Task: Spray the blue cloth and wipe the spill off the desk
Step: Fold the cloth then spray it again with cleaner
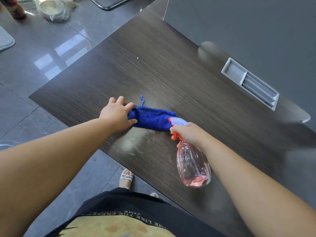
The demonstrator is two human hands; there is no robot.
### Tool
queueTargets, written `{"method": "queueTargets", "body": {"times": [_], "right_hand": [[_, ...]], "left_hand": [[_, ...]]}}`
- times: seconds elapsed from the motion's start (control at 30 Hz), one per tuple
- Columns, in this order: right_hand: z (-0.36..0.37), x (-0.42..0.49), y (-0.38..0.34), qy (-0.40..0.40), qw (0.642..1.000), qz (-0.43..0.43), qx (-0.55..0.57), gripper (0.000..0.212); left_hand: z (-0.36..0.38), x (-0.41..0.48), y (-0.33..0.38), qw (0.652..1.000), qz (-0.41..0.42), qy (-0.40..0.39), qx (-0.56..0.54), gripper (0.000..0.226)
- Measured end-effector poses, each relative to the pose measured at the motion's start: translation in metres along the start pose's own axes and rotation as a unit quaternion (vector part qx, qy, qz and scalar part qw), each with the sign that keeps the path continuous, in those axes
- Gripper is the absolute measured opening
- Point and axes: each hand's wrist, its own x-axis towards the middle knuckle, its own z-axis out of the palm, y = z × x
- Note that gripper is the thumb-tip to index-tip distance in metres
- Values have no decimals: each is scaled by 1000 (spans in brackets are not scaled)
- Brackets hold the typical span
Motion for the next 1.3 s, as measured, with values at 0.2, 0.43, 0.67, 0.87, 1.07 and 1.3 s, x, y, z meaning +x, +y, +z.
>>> {"method": "queueTargets", "body": {"times": [0.2, 0.43, 0.67, 0.87, 1.07, 1.3], "right_hand": [[7, -2, -6, -10, 1000, -18, -3, 20], [11, 3, -10, 7, 1000, -9, -23, 22], [4, 3, -12, 23, 999, -10, -43, 44], [16, -2, -20, -10, 999, -28, -36, 28], [40, -7, -28, -57, 992, -73, -81, 45], [53, -8, -35, -70, 985, -93, -124, 35]], "left_hand": [[3, -1, 1, 1000, 5, 0, -8, 57], [4, -1, 0, 1000, 10, 3, -6, 56], [5, -1, -1, 1000, 13, 10, -6, 56], [5, -1, -1, 1000, 11, 10, -7, 56], [7, -2, -1, 1000, 7, 11, -21, 56], [9, -2, -3, 1000, 10, 13, -20, 59]]}}
